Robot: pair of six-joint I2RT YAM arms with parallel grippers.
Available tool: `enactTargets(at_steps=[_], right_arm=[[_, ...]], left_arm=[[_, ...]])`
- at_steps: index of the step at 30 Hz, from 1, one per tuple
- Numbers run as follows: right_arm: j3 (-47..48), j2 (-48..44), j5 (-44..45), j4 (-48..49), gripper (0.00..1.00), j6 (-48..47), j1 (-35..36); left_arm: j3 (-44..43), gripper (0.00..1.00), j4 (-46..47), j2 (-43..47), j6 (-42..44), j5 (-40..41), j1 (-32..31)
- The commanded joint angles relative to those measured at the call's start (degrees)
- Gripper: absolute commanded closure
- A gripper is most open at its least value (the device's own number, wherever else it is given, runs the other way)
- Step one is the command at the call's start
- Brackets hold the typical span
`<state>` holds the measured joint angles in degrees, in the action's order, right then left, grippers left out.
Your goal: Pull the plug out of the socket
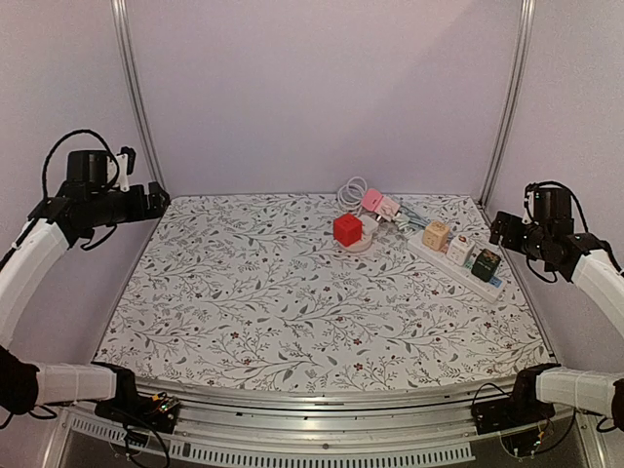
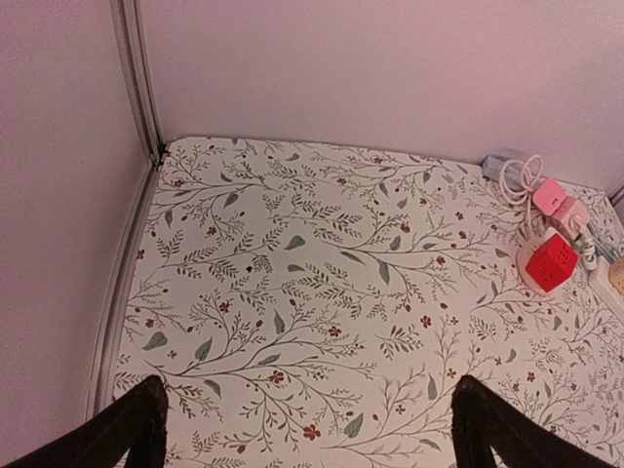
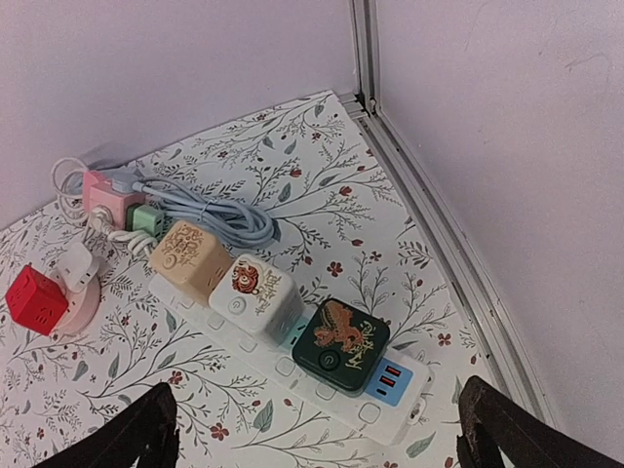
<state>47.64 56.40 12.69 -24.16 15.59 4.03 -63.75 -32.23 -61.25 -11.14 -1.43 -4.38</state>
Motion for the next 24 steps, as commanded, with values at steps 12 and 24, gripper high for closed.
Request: enactTargets(at_steps=[12,24], right_arm=[[5.3,1.5,-10.5,0.3,0.01,0.9,0.2],[11.0,17.9,-5.7,0.5,0.12,1.7,16.7]], left_arm=[[-15.0,0.0,-5.8,-8.0,-3.2,-2.5,-0.9],[-5.1,0.0,2.2,-12.7,-6.5,-10.0,-1.8]])
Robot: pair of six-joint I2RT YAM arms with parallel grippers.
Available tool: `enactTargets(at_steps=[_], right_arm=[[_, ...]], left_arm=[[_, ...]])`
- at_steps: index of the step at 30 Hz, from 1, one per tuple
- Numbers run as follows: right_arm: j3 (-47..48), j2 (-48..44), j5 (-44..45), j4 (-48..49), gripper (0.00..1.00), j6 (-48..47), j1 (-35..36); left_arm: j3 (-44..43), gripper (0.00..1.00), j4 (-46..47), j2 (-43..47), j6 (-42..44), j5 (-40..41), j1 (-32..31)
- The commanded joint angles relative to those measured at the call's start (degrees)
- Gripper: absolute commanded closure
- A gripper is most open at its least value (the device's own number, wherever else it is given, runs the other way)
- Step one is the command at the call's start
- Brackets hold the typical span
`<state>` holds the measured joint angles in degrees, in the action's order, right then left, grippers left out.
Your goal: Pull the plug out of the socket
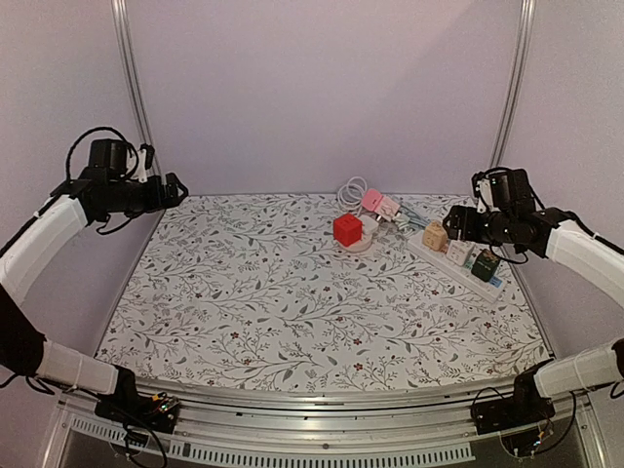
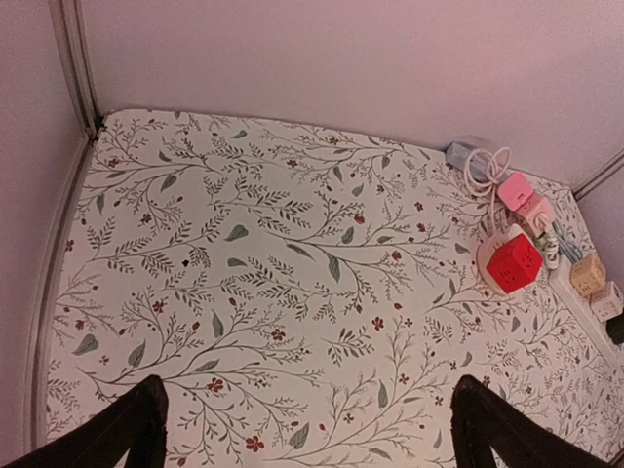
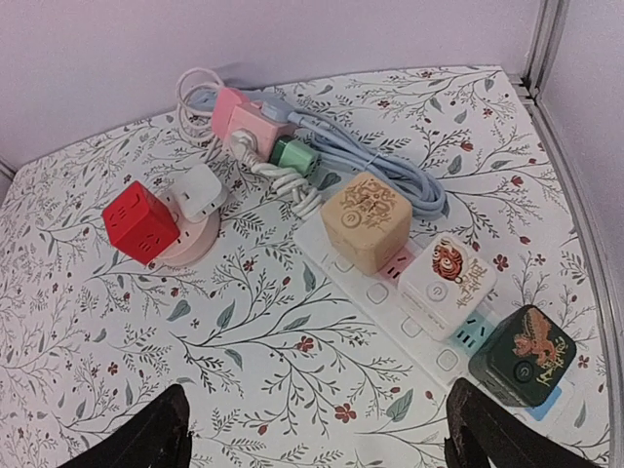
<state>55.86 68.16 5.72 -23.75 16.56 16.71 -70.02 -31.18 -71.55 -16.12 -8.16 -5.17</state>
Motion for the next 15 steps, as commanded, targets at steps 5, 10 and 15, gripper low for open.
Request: enactTargets(at_steps=[5,10,15], right_arm=[[8.0,16.9,4.6,0.1,0.19,0.1,9.6],[15.5,28.1,2.4,1.3,0.24,-0.9,13.7],[21.5,38.2,-4.8,4.7,0.26,-2.5,15.2]], left_arm=[[2.4,0.0,1.9,-4.7,-1.5,-4.1,-2.0],[2.2,0.0,1.2,-4.5,-0.1,-2.6,-3.7],[2.4,0.01,1.5,-4.0,0.8,-2.3,-4.5]])
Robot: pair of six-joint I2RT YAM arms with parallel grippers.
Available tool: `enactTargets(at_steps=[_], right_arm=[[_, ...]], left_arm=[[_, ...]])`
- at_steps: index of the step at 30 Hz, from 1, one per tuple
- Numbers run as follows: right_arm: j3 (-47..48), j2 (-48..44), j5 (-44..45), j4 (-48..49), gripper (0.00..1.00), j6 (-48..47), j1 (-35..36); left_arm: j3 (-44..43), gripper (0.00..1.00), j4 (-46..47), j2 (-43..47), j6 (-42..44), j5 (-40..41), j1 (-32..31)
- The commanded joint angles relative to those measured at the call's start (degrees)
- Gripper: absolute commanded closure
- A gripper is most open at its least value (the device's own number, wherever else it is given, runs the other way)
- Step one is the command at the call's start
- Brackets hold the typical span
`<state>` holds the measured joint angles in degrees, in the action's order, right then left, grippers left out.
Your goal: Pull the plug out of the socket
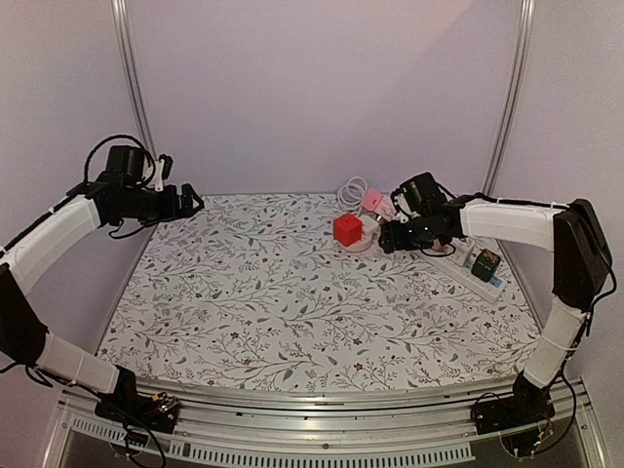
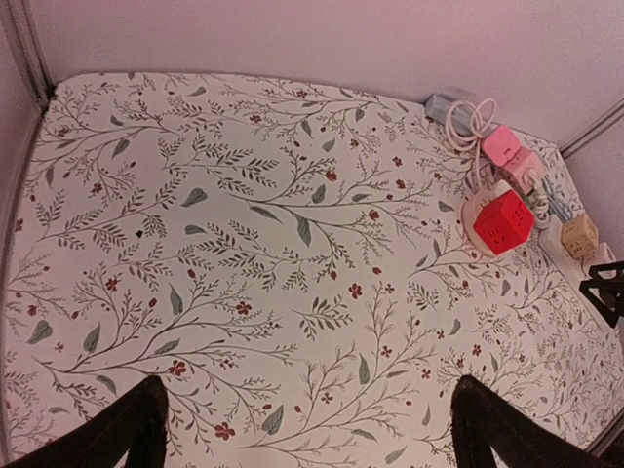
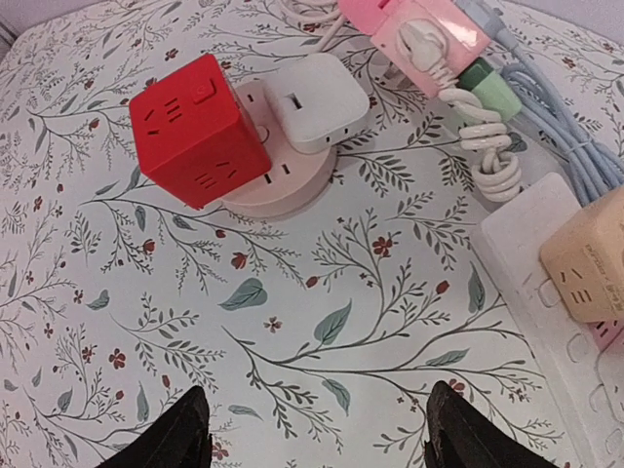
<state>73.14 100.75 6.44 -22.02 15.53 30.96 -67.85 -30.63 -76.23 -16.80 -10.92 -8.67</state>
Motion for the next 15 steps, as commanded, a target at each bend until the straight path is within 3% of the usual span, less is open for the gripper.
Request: enactTargets(at_steps=[1,7,15], right_arm=[[5.1,7.2,-7.4,3.6,0.25,-1.5,1.0],[11.9,14.5,-9.1,4.1,0.17,-2.9,2.7],[19.7,21.9,-8.2,3.3,0.15,-4.8,5.4]], left_arm=[[0.2,0.01,0.9,0.9,1.5,0.6,-1.2],[0.5,0.0,0.7,2.5,2.9,3.6,-1.8],[0.5,0.0,0.3,3.3,3.1,5.1,-1.9]])
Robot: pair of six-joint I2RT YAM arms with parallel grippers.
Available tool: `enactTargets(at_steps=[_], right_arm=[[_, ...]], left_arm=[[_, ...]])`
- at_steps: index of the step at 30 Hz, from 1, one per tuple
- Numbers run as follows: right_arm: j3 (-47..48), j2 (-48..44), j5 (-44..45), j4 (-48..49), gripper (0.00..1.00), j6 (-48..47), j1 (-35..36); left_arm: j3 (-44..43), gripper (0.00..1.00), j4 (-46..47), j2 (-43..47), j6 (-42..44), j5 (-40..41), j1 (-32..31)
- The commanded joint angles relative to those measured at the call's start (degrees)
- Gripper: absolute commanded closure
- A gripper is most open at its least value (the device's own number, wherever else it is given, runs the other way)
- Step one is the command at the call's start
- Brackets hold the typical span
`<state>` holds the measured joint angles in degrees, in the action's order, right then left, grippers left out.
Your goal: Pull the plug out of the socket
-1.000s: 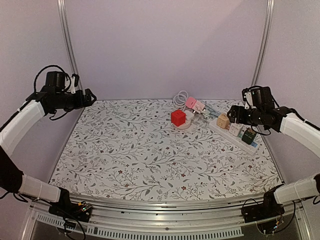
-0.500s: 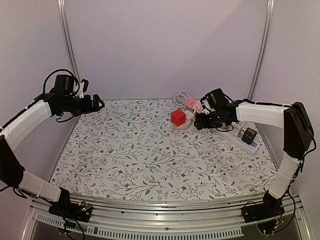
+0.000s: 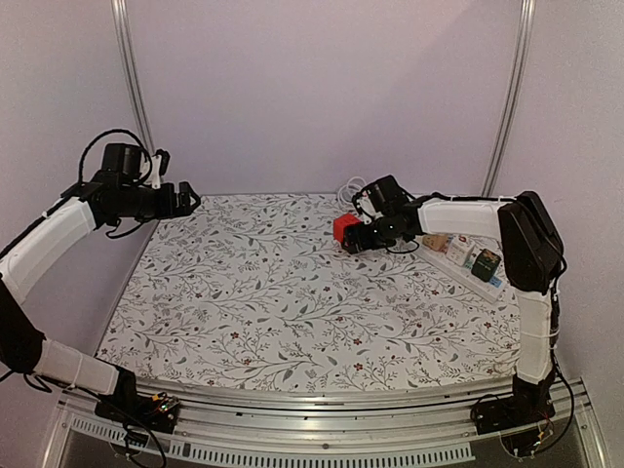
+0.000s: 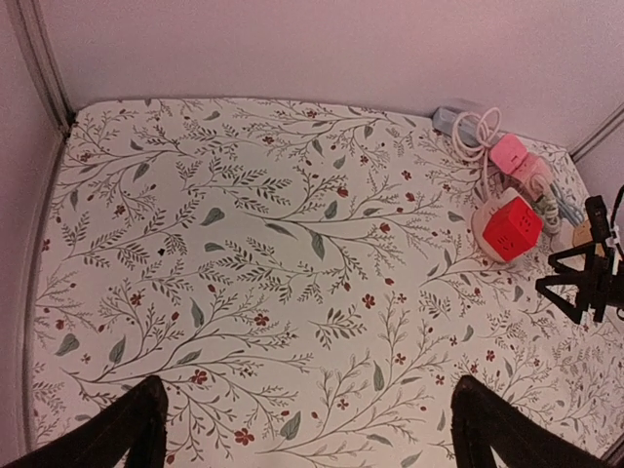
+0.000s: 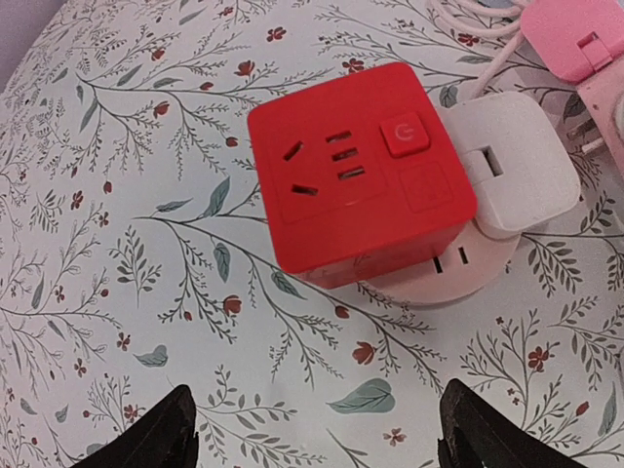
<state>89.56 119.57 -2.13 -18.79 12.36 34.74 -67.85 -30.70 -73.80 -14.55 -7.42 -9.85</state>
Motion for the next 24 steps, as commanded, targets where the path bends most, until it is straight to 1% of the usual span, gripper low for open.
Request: enactTargets(at_steps=[1,4,9,14,17,24], right_arm=[[3.9,3.4,1.0,0.0,0.15,-2.0,1.7],[5.7,4.8,1.8,-0.1,0.14,-2.6,1.8],[10.0,7.9,10.6,-2.8,0.13,-5.3,2.5],[12.8,10.1,14.9,-4.5,0.1,-7.0,2.4],[14.1,11.0,14.6,-4.6,0.08,-7.9,2.5],[19.0,14.3,14.4,-5.4,0.06,-9.3,2.4]], left_arm=[[0.5,0.0,0.3,0.8,0.7,1.6,-0.8],[0.4,0.0,0.3,0.5,0.1,0.6,-0.8],[0.1,0.0,-0.1,0.0,0.2,1.0,-1.3],[0.1,0.01,-0.3,0.5,0.4,2.1,-1.4],[0.1,0.0,-0.4,0.5,0.5,2.1,-1.6],[0.1,0.01,-0.4,0.5,0.5,2.0,-1.8]])
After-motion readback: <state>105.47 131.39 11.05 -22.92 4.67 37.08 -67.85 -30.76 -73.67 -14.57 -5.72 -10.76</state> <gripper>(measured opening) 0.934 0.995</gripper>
